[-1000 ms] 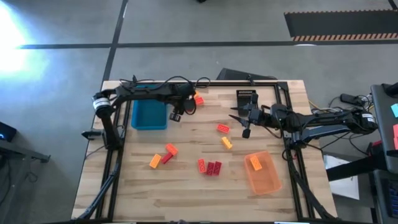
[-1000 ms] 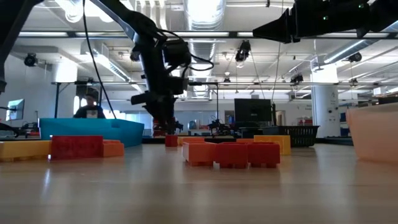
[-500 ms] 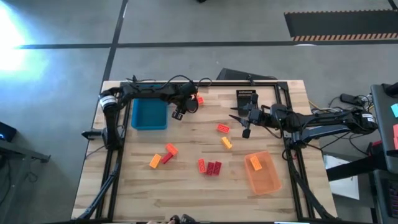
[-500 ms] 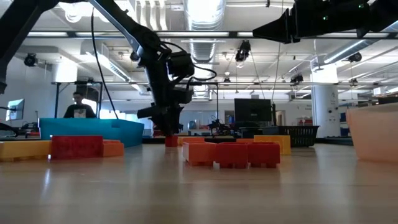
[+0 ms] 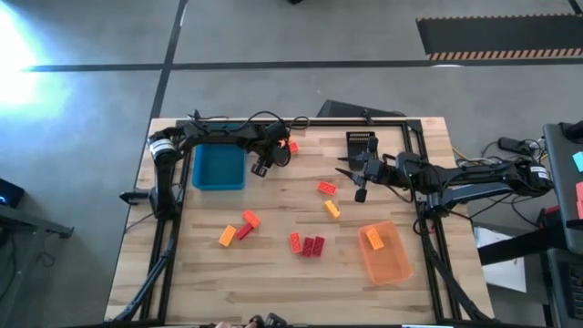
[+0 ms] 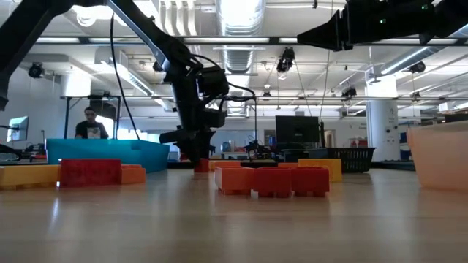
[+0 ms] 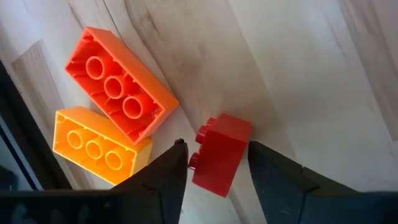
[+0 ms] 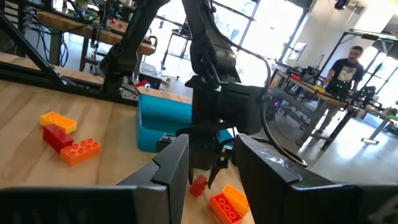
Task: Sort & place blocks by color
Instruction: Put the red game piece into the blue bin
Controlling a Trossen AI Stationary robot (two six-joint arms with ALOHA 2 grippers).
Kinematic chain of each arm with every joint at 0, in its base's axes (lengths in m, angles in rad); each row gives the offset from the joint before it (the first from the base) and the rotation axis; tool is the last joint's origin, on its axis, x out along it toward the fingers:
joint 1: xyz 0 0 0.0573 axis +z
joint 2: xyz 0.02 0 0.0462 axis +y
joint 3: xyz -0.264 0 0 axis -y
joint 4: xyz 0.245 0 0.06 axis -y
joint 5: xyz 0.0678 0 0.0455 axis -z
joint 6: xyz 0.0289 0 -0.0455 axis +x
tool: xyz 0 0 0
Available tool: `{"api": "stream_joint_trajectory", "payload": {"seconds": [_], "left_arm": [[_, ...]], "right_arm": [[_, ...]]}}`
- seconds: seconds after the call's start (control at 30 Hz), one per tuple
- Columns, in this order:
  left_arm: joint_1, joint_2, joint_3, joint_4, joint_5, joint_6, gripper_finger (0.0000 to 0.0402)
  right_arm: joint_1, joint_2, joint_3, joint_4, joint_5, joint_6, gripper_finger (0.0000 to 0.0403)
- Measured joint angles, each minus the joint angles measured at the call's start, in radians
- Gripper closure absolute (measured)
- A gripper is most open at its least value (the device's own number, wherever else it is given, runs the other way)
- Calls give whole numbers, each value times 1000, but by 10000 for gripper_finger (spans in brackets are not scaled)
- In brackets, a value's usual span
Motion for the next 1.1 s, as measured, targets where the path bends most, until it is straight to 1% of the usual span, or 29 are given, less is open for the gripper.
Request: {"api": "stream_joint_trajectory", "payload": {"seconds": [0.3,0.5,0.6,0.7,0.8,0.97,1.1], "left_arm": [[0,0,0,18,-7,-2,342],[0,-2,2,20,-13,-4,345],[-10,-24,3,15,-54,-5,345],[-24,-83,4,20,-78,-21,345],[-31,-159,3,18,-85,-83,342],[-16,-316,-1,-30,-96,-233,336],[14,-440,-28,-115,-159,-365,334]], "right_arm": [[0,0,0,1,0,-7,280],[0,0,0,2,0,-8,280],[0,0,0,2,0,-8,280],[0,0,0,2,0,-8,280],[0,0,0,2,0,-8,280],[0,0,0,2,0,-8,280],[0,0,-1,2,0,-3,280]]}}
